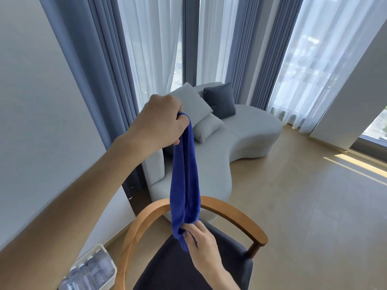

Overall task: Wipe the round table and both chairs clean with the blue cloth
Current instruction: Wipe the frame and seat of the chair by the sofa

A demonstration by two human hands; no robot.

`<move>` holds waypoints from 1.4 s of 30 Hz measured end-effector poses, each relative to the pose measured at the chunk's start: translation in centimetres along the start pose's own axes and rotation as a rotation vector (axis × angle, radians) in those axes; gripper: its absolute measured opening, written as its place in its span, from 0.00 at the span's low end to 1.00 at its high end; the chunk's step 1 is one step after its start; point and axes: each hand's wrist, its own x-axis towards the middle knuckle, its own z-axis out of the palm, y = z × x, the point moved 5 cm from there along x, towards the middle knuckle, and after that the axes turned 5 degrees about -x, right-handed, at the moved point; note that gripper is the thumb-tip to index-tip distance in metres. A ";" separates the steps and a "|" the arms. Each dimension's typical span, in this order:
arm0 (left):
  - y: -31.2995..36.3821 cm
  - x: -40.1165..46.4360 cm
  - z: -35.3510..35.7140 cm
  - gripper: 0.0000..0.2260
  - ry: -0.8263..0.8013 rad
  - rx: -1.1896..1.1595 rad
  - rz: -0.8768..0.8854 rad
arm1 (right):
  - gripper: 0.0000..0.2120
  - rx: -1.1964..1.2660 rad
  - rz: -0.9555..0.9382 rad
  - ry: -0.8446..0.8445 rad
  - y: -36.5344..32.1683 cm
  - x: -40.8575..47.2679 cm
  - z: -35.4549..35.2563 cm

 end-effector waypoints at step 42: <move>-5.3 -0.6 -0.6 0.10 -0.242 0.159 -0.110 | 0.16 -0.569 -0.205 0.310 1.8 0.6 -11.3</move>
